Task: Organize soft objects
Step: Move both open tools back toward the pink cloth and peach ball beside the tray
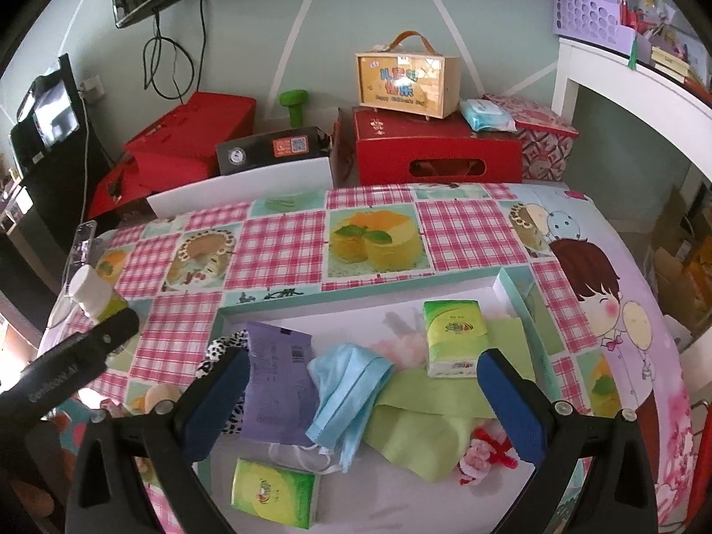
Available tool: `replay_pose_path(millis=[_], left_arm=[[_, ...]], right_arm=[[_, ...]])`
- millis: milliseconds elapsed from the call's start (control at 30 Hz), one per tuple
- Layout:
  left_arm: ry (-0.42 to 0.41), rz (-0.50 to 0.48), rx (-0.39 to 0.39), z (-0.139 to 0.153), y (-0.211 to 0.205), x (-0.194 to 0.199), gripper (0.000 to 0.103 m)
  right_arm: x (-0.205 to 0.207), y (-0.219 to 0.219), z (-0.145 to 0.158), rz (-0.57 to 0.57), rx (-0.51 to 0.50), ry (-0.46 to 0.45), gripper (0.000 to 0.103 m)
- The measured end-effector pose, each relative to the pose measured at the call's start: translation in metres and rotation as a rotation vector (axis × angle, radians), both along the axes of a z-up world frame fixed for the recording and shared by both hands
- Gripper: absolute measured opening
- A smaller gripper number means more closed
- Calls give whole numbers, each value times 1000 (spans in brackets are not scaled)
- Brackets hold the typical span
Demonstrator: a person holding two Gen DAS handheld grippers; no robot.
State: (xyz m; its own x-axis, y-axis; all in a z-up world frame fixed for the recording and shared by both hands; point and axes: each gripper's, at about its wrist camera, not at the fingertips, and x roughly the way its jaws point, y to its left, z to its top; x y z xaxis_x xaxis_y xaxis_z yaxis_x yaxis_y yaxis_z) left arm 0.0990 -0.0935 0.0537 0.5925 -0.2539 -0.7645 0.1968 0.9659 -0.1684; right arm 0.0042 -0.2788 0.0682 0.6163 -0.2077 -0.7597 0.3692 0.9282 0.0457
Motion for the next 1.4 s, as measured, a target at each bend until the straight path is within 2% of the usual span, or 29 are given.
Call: replay_pose_path(millis=[200, 800, 1167, 1400], left_arm=[[22, 49, -25, -4, 13, -8, 97], [113, 285, -124, -31, 68, -48, 97], [161, 411, -121, -46, 89, -63, 97], [217, 457, -123, -58, 102, -66, 97]], right_arm=[[2, 19, -3, 80, -5, -1, 103], [8, 54, -2, 275, 8, -38, 103], [14, 83, -6, 412, 2, -30, 98], [18, 104, -16, 484, -4, -1, 93]])
